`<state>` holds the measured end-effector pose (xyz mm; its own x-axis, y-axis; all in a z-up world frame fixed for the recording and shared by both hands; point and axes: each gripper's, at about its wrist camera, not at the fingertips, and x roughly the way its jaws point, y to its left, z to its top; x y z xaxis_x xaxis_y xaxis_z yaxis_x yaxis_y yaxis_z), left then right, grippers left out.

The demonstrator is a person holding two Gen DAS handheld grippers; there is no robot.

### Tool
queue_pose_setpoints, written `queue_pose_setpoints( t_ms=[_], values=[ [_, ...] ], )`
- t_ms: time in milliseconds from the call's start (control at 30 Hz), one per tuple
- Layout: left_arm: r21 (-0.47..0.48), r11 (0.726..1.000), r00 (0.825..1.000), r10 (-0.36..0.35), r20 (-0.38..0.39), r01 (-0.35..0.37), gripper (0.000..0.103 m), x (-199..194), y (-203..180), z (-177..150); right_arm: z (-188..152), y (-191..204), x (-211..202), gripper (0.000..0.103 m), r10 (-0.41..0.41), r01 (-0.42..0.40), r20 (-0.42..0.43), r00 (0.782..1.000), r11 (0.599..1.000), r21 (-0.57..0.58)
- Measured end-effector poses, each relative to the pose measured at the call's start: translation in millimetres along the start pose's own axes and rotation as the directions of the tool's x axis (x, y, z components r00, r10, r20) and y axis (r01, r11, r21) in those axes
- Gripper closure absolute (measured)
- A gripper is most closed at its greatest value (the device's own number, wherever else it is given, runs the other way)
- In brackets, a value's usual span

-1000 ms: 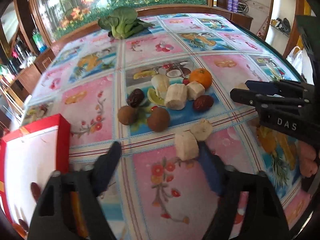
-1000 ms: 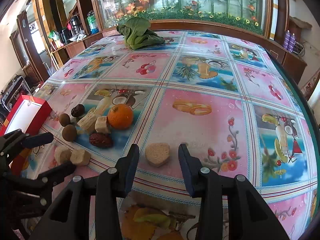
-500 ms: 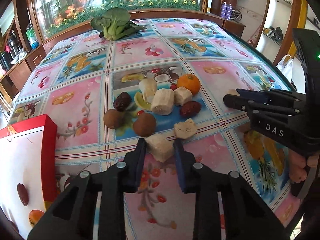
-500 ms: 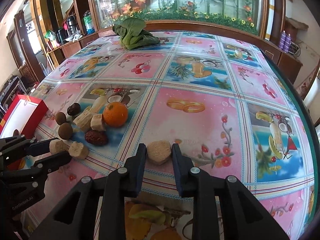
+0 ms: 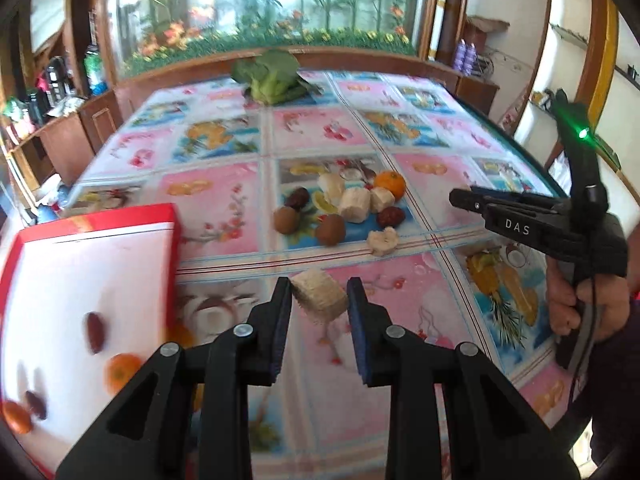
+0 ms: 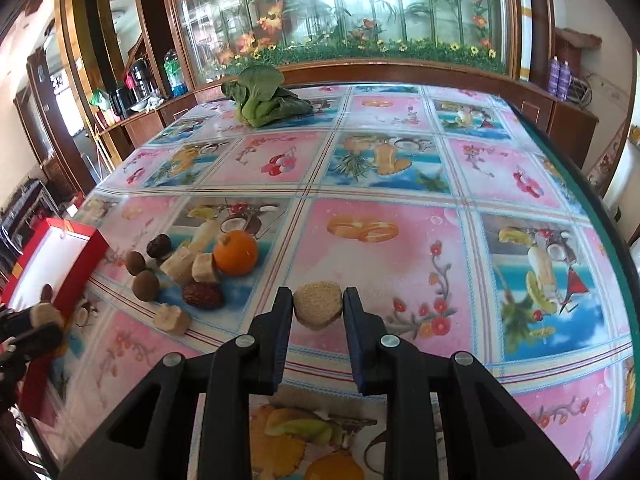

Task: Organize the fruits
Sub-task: 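Carry both over the white tray and open the left gripper to drop the cake piece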

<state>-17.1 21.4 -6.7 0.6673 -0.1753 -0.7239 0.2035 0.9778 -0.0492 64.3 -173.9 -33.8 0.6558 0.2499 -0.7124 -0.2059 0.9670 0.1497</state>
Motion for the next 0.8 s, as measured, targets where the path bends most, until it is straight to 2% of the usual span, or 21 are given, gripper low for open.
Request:
queue_pose_setpoints(
  t_ms=[167, 267, 367, 567, 800],
  values=[
    [-0.050, 0.999, 0.998, 0.014, 0.069, -0.011, 0.073, -32.8, 20.9, -4.5, -2.9, 23.8, -3.4, 0.078, 0.057, -0.057, 0.001, 0.998, 0.998, 0.016],
    [-0.072, 0.997, 0.994, 0.025, 0.105, -0.018, 0.073, -49.3, 33.5, -7.5, -4.6, 51.3, -8.5, 0.079, 0.129, -0.129, 0.019, 0.991, 0.991, 0.015],
    [-0.094, 0.995, 0.990, 0.045, 0.135, -0.032, 0.073, -63.9, 47.8, -10.7, -3.6, 88.4, -12.0, 0.079, 0.229, -0.229, 0.021, 0.973, 0.973, 0.000],
    [-0.159, 0.982, 0.976, 0.128, 0.178, -0.100, 0.073, -92.4, 87.7, -21.9, 4.9, 182.2, -16.9, 0.079, 0.391, -0.391, -0.026, 0.920, 0.915, -0.097],
    [-0.250, 0.940, 0.940, 0.282, 0.192, -0.231, 0.073, -113.7, 137.5, -44.2, -1.0, 260.2, -34.4, 0.079, 0.494, -0.496, -0.066, 0.867, 0.844, -0.202]
  ],
)
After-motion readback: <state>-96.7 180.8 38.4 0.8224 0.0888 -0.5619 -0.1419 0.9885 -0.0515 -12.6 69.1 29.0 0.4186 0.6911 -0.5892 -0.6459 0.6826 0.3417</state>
